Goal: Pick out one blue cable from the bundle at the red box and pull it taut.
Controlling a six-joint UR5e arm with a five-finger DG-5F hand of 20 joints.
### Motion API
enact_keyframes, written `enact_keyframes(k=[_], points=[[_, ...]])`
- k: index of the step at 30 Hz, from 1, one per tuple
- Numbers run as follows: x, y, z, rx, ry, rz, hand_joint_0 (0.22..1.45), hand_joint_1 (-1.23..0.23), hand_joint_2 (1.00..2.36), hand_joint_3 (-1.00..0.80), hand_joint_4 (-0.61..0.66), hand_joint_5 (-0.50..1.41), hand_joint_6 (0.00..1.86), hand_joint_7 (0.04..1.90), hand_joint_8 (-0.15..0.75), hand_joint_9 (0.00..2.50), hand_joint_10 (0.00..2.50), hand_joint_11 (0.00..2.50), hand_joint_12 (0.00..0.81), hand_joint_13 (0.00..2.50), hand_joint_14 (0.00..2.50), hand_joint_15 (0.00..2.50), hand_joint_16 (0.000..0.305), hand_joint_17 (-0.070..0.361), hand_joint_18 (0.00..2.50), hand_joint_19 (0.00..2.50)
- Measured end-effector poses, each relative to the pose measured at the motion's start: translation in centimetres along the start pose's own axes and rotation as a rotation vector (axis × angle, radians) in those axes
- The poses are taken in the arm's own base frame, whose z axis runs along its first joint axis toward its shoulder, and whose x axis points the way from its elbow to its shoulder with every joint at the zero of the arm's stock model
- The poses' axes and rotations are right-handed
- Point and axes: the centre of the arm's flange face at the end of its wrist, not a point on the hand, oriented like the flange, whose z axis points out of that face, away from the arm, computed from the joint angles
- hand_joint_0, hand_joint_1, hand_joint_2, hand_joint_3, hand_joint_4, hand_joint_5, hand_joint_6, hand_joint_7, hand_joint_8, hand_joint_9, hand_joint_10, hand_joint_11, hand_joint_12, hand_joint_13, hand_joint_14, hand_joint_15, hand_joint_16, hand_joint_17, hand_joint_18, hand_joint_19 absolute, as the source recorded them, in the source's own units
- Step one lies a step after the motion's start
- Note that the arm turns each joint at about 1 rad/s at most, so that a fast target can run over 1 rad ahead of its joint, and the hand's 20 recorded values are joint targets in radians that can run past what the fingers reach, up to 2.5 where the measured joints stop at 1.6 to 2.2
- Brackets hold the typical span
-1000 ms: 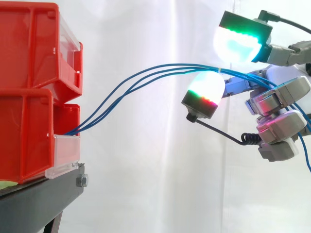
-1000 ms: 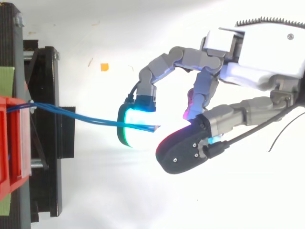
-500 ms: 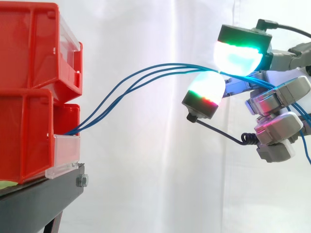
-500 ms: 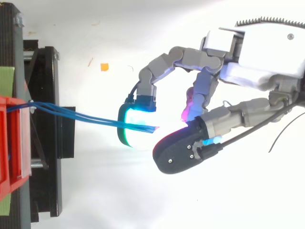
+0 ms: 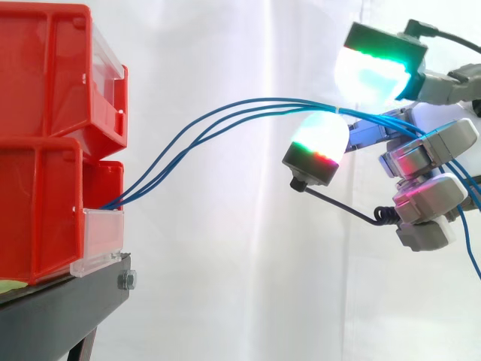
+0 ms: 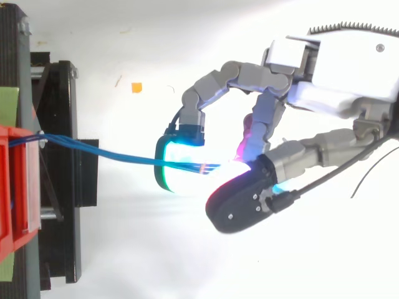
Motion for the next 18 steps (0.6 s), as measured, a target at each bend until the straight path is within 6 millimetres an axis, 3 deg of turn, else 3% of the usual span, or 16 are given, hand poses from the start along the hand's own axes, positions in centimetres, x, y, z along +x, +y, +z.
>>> enact_keyframes(k=[4, 7, 9, 15, 18], points=[[0.01, 0.01, 0.0, 0.0, 0.0, 0.0, 0.46, -0.56, 1.0, -0.5, -0.03, -0.13, 0.85, 0.9, 0.277, 1.57, 0.03, 1.47, 0.429, 1.27, 0.03, 0.98, 0.065, 0.146, 1.0, 0.91], [0.0, 0.01, 0.0, 0.0, 0.0, 0.0, 0.57, -0.57, 1.0, -0.5, -0.06, -0.13, 0.84, 0.96, 0.233, 1.54, 0.03, 1.51, 0.389, 1.23, 0.03, 1.0, 0.056, 0.127, 0.93, 0.95], [0.0, 0.02, -0.01, 0.0, 0.0, 0.0, 0.64, -0.64, 1.0, -0.5, -0.07, -0.13, 0.85, 0.98, 0.224, 1.55, 0.03, 1.5, 0.38, 1.22, 0.03, 0.99, 0.055, 0.124, 0.91, 0.95], [0.0, 0.03, -0.01, -0.001, 0.0, 0.0, 0.67, -0.77, 1.01, -0.32, -0.01, -0.14, 0.87, 0.98, 0.251, 1.52, 0.03, 1.55, 0.38, 1.18, 0.03, 1.01, 0.055, 0.125, 0.9, 0.93], [0.0, 0.03, -0.02, 0.0, 0.0, 0.0, 0.71, -0.84, 1.01, -0.33, -0.02, -0.14, 0.88, 1.0, 0.255, 1.5, 0.03, 1.52, 0.377, 1.16, 0.03, 1.0, 0.056, 0.125, 0.89, 0.91]])
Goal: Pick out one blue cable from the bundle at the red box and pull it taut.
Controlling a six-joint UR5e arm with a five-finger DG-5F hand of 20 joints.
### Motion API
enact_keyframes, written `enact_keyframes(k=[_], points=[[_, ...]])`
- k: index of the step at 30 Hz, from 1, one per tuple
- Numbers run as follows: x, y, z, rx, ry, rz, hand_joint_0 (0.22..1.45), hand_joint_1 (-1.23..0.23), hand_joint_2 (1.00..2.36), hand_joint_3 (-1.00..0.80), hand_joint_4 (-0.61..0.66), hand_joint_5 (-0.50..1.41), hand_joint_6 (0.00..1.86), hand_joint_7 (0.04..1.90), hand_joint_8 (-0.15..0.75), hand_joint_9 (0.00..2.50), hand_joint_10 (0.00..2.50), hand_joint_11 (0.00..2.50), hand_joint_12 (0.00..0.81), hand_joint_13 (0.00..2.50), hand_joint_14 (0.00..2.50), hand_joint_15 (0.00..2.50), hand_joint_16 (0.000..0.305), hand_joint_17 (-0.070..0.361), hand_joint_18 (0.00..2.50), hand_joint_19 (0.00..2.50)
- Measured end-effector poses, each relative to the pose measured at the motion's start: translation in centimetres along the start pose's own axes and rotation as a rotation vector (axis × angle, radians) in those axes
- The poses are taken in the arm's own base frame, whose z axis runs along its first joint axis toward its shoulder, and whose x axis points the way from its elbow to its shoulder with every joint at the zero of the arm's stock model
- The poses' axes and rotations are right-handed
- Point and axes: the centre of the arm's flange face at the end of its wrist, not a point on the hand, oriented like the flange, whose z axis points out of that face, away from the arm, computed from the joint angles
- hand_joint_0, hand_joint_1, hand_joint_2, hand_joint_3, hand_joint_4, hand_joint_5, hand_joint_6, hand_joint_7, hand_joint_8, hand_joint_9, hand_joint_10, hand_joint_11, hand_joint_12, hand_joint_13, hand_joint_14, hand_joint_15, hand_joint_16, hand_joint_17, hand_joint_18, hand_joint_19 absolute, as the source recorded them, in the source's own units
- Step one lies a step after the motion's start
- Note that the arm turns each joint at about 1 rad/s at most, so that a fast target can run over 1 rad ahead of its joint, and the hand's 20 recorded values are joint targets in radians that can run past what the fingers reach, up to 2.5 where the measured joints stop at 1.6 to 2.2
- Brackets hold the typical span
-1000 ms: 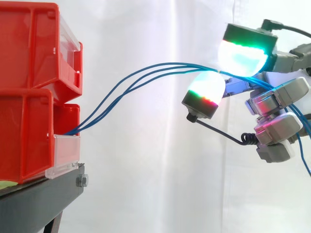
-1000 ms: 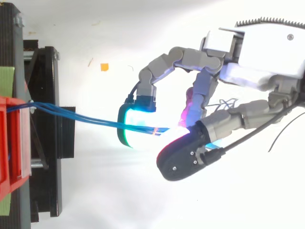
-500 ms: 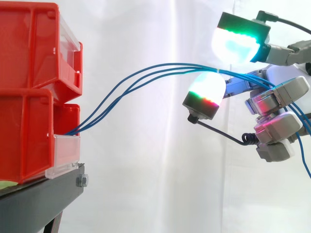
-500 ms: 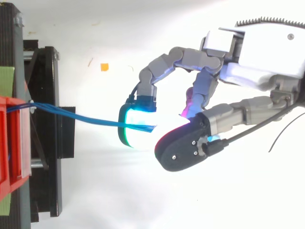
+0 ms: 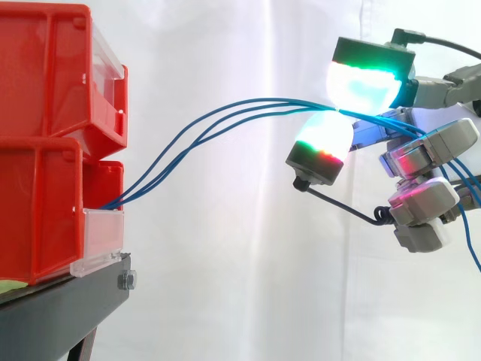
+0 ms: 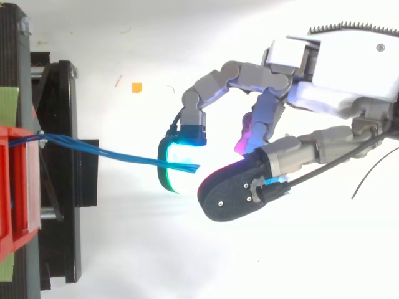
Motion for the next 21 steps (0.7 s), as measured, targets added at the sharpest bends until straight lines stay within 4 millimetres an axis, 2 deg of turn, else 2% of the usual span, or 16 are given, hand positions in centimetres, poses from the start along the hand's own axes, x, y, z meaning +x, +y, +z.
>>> enact_keyframes(k=[5, 7, 12, 16, 21], points=[[0.0, 0.0, 0.0, 0.0, 0.0, 0.0, 0.79, -0.89, 1.0, -0.5, -0.06, -0.14, 0.88, 1.05, 0.265, 1.48, 0.03, 1.5, 0.373, 1.12, 0.03, 0.96, 0.055, 0.123, 0.87, 0.88], [-0.01, 0.01, -0.01, 0.0, 0.0, 0.0, 0.79, -0.88, 1.0, -0.5, -0.07, -0.14, 0.89, 1.02, 0.273, 1.48, 0.03, 1.49, 0.37, 1.12, 0.03, 0.96, 0.055, 0.123, 0.87, 0.86], [-0.01, 0.0, -0.01, 0.0, 0.0, 0.001, 0.75, -0.9, 1.0, -0.5, -0.08, -0.14, 0.9, 0.9, 0.277, 1.48, 0.03, 1.5, 0.366, 1.11, 0.03, 0.96, 0.054, 0.122, 0.87, 0.85], [0.02, -0.01, 0.0, 0.001, 0.001, 0.001, 0.72, -0.91, 1.0, -0.5, -0.08, -0.13, 0.92, 0.95, 0.285, 1.54, 0.03, 1.51, 0.368, 1.13, 0.03, 0.95, 0.053, 0.12, 0.88, 0.86], [0.01, -0.01, 0.0, 0.0, 0.001, 0.001, 0.65, -0.94, 1.0, -0.5, -0.03, -0.11, 0.92, 0.9, 0.274, 1.57, 0.03, 1.52, 0.37, 1.16, 0.03, 0.94, 0.053, 0.118, 0.89, 0.87]])
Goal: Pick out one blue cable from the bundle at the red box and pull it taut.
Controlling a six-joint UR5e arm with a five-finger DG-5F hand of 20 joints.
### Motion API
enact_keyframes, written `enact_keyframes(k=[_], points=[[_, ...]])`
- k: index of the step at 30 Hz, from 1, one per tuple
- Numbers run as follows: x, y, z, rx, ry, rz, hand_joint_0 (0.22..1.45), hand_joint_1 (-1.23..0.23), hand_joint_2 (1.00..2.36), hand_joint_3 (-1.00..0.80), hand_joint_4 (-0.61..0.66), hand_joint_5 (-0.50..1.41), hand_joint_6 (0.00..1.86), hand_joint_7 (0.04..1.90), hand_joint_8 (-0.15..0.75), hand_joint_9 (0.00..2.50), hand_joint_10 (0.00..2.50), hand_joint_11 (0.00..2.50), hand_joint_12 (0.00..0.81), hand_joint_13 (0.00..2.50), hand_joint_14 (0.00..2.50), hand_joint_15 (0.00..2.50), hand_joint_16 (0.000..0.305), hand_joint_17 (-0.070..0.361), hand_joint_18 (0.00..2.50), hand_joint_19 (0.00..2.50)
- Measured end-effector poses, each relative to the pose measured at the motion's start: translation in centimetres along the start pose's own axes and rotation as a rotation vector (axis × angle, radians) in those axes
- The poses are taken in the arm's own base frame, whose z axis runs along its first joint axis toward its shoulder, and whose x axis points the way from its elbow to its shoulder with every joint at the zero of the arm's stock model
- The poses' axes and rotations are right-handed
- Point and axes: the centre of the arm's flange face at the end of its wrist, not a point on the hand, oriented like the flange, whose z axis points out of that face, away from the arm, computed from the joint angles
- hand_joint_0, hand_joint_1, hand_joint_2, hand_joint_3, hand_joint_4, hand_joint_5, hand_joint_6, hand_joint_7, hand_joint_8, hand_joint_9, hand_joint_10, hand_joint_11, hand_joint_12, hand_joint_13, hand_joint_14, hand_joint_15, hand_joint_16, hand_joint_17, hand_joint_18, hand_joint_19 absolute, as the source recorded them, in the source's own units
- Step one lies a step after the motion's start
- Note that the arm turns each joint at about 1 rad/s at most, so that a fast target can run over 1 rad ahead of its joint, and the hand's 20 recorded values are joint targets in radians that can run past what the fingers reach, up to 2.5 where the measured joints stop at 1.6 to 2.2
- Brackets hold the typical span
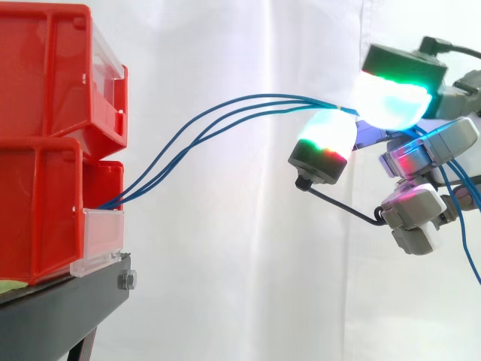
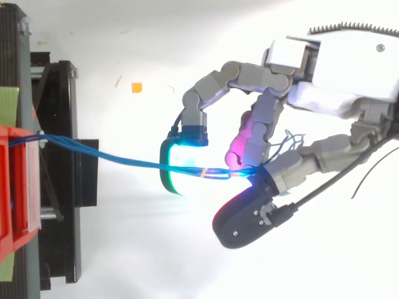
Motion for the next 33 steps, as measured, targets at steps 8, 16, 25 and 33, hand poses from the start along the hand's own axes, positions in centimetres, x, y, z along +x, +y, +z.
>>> enact_keyframes(k=[8, 16, 25, 33], points=[[-0.01, 0.02, 0.0, 0.0, 0.0, 0.002, 0.54, -0.82, 1.0, -0.5, 0.01, -0.12, 0.91, 0.9, 0.277, 1.59, 0.03, 1.48, 0.388, 1.19, 0.03, 0.95, 0.056, 0.126, 0.93, 0.89], [0.0, 0.08, 0.01, -0.002, 0.0, 0.004, 0.45, -0.71, 1.0, -0.5, 0.0, -0.14, 0.9, 0.84, 0.305, 1.54, 0.03, 1.46, 0.427, 1.2, 0.03, 0.95, 0.066, 0.148, 0.98, 0.87], [-0.01, 0.2, 0.05, -0.004, -0.001, 0.004, 0.61, -0.49, 1.0, -0.5, -0.1, -0.15, 0.89, 0.93, 0.232, 1.53, 0.03, 1.46, 0.365, 1.15, 0.03, 0.95, 0.055, 0.124, 0.88, 0.91], [0.02, 0.23, 0.05, -0.004, -0.001, 0.003, 0.63, -0.74, 1.02, -0.13, -0.1, -0.15, 0.89, 0.97, 0.242, 1.52, 0.03, 1.5, 0.376, 1.15, 0.03, 0.91, 0.057, 0.129, 0.89, 0.89]])
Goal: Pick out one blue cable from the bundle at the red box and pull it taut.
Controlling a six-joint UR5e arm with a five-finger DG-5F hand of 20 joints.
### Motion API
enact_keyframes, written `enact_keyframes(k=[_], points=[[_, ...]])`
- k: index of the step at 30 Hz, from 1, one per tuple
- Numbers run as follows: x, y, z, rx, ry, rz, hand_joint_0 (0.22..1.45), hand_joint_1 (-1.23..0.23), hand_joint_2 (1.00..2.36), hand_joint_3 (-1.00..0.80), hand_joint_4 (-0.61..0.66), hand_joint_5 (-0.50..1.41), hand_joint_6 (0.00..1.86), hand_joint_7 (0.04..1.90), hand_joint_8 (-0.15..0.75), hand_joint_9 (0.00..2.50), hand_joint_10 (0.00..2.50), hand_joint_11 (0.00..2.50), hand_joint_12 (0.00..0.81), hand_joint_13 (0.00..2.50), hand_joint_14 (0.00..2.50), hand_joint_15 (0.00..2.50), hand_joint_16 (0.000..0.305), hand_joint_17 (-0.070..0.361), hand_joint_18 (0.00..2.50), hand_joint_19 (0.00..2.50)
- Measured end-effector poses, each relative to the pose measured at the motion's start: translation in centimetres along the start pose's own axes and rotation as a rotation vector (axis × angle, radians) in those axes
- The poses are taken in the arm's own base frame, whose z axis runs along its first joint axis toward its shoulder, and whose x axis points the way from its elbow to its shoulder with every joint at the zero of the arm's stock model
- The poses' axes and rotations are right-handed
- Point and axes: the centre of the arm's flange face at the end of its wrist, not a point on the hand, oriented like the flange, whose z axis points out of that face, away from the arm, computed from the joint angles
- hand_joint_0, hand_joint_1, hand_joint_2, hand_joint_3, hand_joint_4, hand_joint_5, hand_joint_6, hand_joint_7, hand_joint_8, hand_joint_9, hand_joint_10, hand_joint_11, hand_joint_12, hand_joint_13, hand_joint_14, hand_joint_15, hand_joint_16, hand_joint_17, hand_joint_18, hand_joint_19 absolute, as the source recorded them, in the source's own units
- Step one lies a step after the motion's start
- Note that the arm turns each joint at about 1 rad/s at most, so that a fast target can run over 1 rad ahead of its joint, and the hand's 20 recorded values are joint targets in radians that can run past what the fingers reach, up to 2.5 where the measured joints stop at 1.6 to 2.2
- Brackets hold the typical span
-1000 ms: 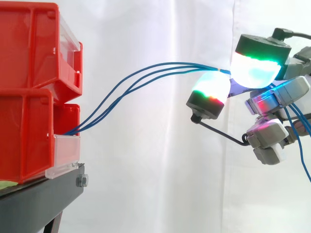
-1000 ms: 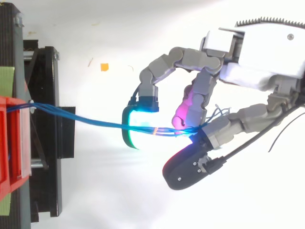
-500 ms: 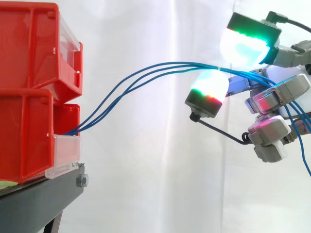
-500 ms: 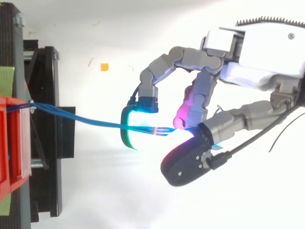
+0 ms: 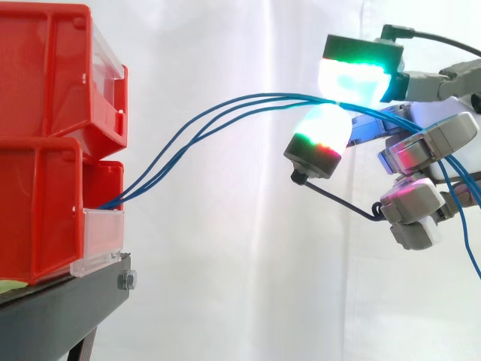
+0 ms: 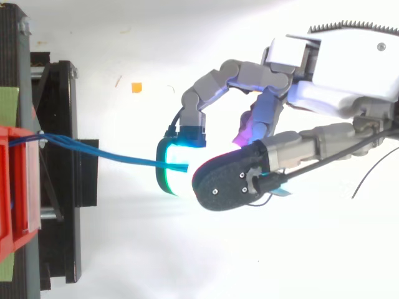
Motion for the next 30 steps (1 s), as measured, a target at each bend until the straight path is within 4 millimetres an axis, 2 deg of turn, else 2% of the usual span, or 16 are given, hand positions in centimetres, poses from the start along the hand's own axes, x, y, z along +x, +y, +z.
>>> enact_keyframes(k=[7, 10, 16, 22, 30], points=[[-0.01, 0.0, 0.02, -0.001, 0.0, 0.0, 0.68, -0.8, 1.02, -0.13, -0.18, -0.16, 0.92, 0.95, 0.226, 1.49, 0.03, 1.51, 0.366, 1.17, 0.03, 0.93, 0.055, 0.123, 0.87, 0.89], [-0.02, 0.02, 0.02, -0.001, 0.0, 0.0, 0.72, -0.81, 1.02, -0.21, -0.21, -0.17, 0.93, 0.94, 0.215, 1.49, 0.03, 1.51, 0.361, 1.19, 0.03, 0.93, 0.054, 0.122, 0.87, 0.9], [0.0, 0.0, 0.0, 0.0, 0.0, 0.001, 0.76, -0.79, 1.0, -0.5, -0.19, -0.17, 0.93, 0.89, 0.219, 1.5, 0.03, 1.5, 0.358, 1.22, 0.03, 0.95, 0.053, 0.12, 0.88, 0.88], [0.0, 0.0, -0.01, 0.0, 0.0, 0.001, 0.76, -0.77, 1.0, -0.5, -0.22, -0.16, 0.93, 0.89, 0.21, 1.54, 0.03, 1.51, 0.358, 1.26, 0.03, 0.97, 0.052, 0.117, 0.92, 0.88], [0.03, 0.01, -0.02, 0.0, 0.0, 0.001, 0.78, -0.84, 1.0, -0.5, -0.36, -0.14, 0.95, 0.93, 0.205, 1.59, 0.03, 1.52, 0.352, 1.28, 0.03, 0.97, 0.05, 0.112, 0.94, 0.86]])
